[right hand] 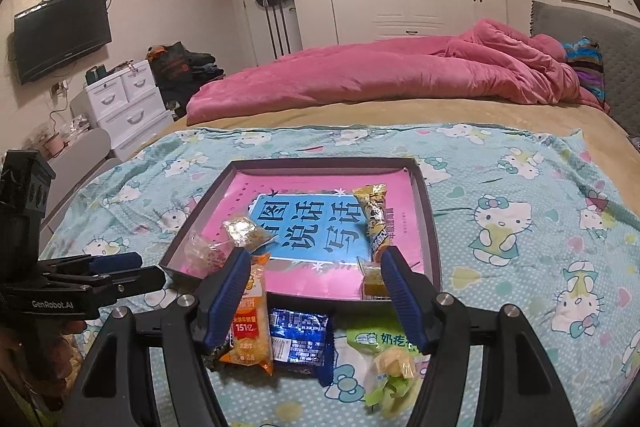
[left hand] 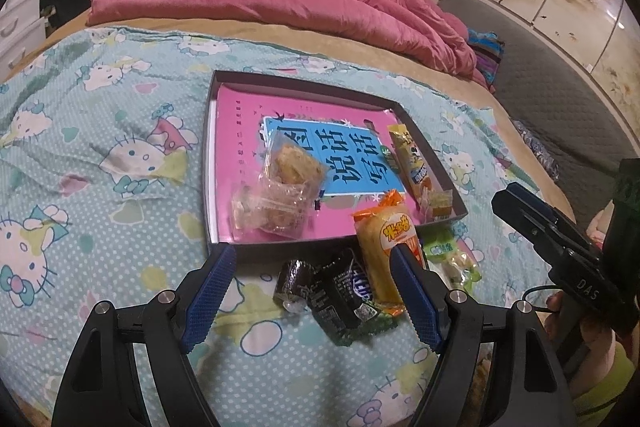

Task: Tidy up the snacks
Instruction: 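Withdraw both open tools from the tray toward the snacks beside it, then move the right tool to the orange-yellow bread bag while the left tool approaches the black pea snack bag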

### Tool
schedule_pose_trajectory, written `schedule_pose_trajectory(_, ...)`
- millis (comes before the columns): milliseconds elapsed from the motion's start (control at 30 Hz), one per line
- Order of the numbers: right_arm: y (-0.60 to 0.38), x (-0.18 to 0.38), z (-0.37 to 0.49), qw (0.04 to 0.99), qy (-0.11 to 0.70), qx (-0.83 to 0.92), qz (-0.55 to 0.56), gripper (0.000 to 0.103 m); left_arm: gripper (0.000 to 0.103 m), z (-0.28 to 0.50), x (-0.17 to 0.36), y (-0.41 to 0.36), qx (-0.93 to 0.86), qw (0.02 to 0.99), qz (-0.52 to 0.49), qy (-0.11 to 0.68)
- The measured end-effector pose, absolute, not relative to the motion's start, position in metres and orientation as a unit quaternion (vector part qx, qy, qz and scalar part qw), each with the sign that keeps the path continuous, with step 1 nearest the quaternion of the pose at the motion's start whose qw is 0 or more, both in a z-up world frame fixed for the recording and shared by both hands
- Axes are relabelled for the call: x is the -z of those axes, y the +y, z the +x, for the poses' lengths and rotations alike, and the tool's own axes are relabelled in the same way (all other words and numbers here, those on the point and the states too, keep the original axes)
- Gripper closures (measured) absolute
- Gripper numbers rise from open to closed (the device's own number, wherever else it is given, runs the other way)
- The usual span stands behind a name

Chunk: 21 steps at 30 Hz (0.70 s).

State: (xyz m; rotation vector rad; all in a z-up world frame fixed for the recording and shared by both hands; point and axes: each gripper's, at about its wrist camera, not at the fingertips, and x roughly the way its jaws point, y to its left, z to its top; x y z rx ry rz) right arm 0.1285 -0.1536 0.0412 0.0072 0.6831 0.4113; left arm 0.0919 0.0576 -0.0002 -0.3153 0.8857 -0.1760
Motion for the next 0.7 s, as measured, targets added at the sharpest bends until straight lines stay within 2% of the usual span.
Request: schedule_pose_trajectory(700, -0.142, -0.034, 0.116, 0.911, 0.344, -0.226, -0.011, 0.035, 0.023, 0.080, 0.016, 0.046, 0.087, 0.867, -0.152, 0.466)
